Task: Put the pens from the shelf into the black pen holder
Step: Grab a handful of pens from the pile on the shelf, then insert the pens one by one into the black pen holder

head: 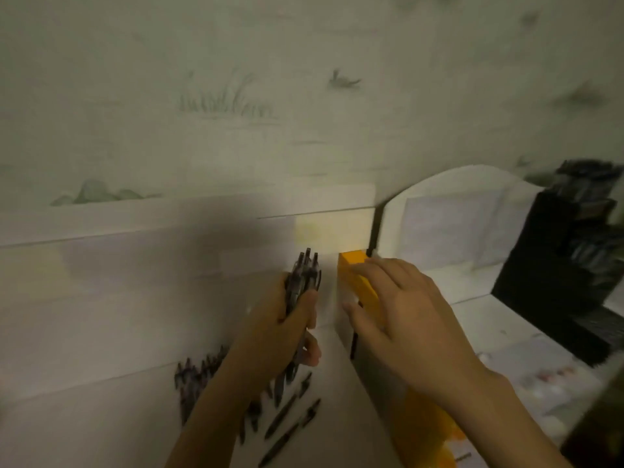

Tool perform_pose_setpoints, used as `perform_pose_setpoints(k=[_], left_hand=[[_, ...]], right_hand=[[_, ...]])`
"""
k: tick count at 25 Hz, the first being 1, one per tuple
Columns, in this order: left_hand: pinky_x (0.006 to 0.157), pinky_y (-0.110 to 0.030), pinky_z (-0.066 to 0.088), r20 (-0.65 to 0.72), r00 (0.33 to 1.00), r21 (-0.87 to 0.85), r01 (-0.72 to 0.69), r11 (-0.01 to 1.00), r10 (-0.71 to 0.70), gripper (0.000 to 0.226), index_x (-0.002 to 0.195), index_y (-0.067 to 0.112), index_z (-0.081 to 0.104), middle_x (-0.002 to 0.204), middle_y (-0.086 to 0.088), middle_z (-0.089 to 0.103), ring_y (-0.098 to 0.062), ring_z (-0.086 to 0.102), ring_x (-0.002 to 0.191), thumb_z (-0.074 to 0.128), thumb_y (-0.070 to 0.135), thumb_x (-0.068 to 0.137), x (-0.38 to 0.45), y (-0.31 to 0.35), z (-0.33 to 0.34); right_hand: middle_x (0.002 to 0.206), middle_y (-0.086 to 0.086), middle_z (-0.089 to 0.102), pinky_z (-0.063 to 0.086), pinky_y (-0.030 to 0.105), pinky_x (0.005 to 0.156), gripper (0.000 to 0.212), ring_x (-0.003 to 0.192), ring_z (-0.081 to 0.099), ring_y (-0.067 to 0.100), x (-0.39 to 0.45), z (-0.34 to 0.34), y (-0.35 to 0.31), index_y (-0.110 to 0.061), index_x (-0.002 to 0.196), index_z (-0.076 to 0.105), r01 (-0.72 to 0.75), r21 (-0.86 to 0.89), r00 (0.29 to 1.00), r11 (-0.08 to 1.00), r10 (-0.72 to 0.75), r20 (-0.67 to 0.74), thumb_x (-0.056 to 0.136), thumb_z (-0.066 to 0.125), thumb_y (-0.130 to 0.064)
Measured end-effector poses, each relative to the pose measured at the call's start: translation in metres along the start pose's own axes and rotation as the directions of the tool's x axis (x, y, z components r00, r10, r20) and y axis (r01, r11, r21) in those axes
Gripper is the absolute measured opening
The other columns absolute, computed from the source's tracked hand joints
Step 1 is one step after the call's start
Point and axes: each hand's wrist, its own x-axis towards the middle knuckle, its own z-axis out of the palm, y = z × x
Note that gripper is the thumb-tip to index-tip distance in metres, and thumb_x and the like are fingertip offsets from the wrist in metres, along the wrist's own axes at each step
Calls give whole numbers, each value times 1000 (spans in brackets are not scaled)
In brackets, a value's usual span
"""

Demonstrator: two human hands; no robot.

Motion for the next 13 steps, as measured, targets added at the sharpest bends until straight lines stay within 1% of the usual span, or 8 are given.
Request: perform_pose_setpoints(k=[2,3,5,7,9,11,13], left_hand=[[48,-22,49,35,993,56,-110,992,108,16,95,24,48,72,-5,63,-15,62,52,52,40,95,0,26,43],[48,-22,49,77,986,65,-153,986,148,14,96,27,49,71,-2,63,-13,60,53,52,40,94,1,38,68],[46,-26,49,176,965,49,-207,977,196,15,95,18,51,66,0,61,-14,56,47,53,32,96,6,55,116],[43,-28,48,232,949,58,-232,971,213,13,95,11,53,61,1,58,-16,52,42,53,24,97,10,74,176],[43,-27,47,261,939,80,-254,964,226,12,95,11,53,61,1,56,-16,52,42,52,23,97,13,93,236],[42,-24,46,290,930,102,-263,960,224,11,90,14,52,62,1,56,-13,52,40,52,23,97,13,107,292],[42,-23,44,318,920,92,-270,959,228,13,86,17,50,62,0,56,-11,51,38,51,22,97,14,114,336]], right_hand=[[138,-12,49,29,26,106,49,128,42,10,-14,-28,40,-33,136,45,-36,-6,998,999,35,-57,94,37,-57],[136,-12,51,28,25,104,48,126,44,10,-23,-42,63,-34,135,46,-54,-20,995,998,52,-89,94,39,-57],[135,-11,52,27,24,102,47,125,45,11,-42,-65,104,-34,134,46,-94,-48,988,994,87,-125,93,42,-56],[135,-10,53,32,28,105,49,126,45,12,-69,-93,154,-32,135,47,-145,-42,981,989,138,-136,92,41,-56],[134,-10,53,35,32,105,49,126,45,12,-94,-119,204,-32,135,47,-185,-60,973,981,175,-148,92,42,-56],[135,-11,52,35,31,104,49,126,43,11,-119,-142,250,-33,135,46,-221,-85,967,972,206,-152,92,45,-56],[136,-13,50,35,29,104,49,127,41,9,-137,-158,285,-34,136,44,-245,-99,964,964,231,-131,93,44,-57]])
